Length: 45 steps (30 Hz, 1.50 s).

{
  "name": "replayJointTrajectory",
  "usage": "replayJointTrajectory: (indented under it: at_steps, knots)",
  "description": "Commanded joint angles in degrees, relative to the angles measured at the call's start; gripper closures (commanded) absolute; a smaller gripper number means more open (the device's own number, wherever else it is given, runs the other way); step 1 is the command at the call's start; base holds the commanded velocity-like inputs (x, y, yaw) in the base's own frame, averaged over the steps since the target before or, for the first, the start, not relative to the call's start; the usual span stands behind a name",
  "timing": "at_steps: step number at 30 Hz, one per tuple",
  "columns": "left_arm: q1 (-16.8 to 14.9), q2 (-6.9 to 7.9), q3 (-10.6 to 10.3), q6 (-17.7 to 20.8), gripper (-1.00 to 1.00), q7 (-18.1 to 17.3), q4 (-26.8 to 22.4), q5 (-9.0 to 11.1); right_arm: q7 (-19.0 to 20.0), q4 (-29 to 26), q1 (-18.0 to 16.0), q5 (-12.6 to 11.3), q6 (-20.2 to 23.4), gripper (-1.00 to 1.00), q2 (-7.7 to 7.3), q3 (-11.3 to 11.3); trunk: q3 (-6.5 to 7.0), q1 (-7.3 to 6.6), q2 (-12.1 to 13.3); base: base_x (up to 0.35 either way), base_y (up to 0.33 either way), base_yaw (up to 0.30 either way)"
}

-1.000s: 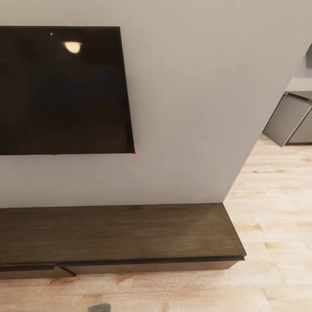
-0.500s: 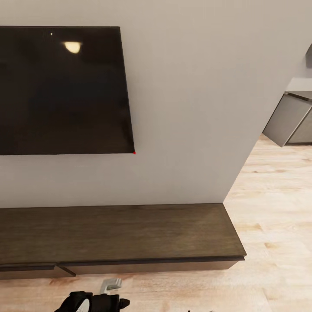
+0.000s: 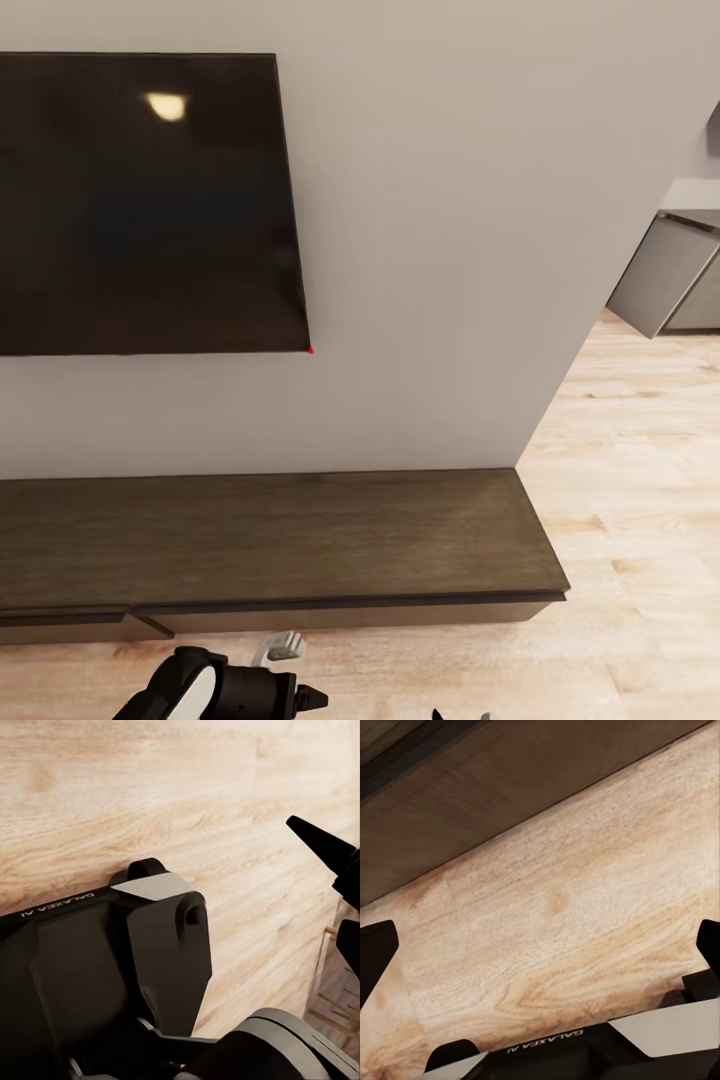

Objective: Place each of the two pumpkins and all three candles from the living room inside a cabinet in the living room (use any cabinet), then make sure every cabinet is closed, and position the cauldron so it is next to a table in the living room.

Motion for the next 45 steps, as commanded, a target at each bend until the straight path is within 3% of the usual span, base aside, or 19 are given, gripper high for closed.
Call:
replayJointTrajectory:
  at_steps: [1,15,25,31,45]
  knots:
    - [0.0,0.06,0.0,0.2,-1.00,-0.3,-0.1,-0.1,0.4,0.0,-0.1,-0.6,-0.3,-1.00,0.01,0.3,-0.24,0.23,-0.5,0.000,0.000,0.000]
    - [0.0,0.08,0.2,0.3,-1.00,-0.2,-0.2,-0.1,0.5,-0.2,-0.1,-0.6,-0.3,-1.00,0.03,0.3,-2.75,3.31,-6.1,-0.011,0.000,0.000]
    - [0.0,0.08,0.4,0.2,-1.00,-0.1,-0.2,-0.1,0.5,-0.2,-0.1,-0.6,-0.6,-1.00,0.10,0.3,-4.55,5.50,-10.1,-0.148,0.000,0.000]
    - [0.0,0.08,2.0,0.2,-1.00,0.0,-0.3,-0.1,0.5,-0.2,-0.1,-0.6,-1.2,-1.00,0.10,0.3,-5.63,6.82,-12.5,-0.191,0.000,0.000]
    - [0.0,0.08,2.2,0.2,-1.00,0.0,-0.3,-0.1,1.1,-0.3,-0.1,-0.6,-1.6,-1.00,0.01,0.3,-8.14,9.90,-18.1,-0.170,0.000,0.000]
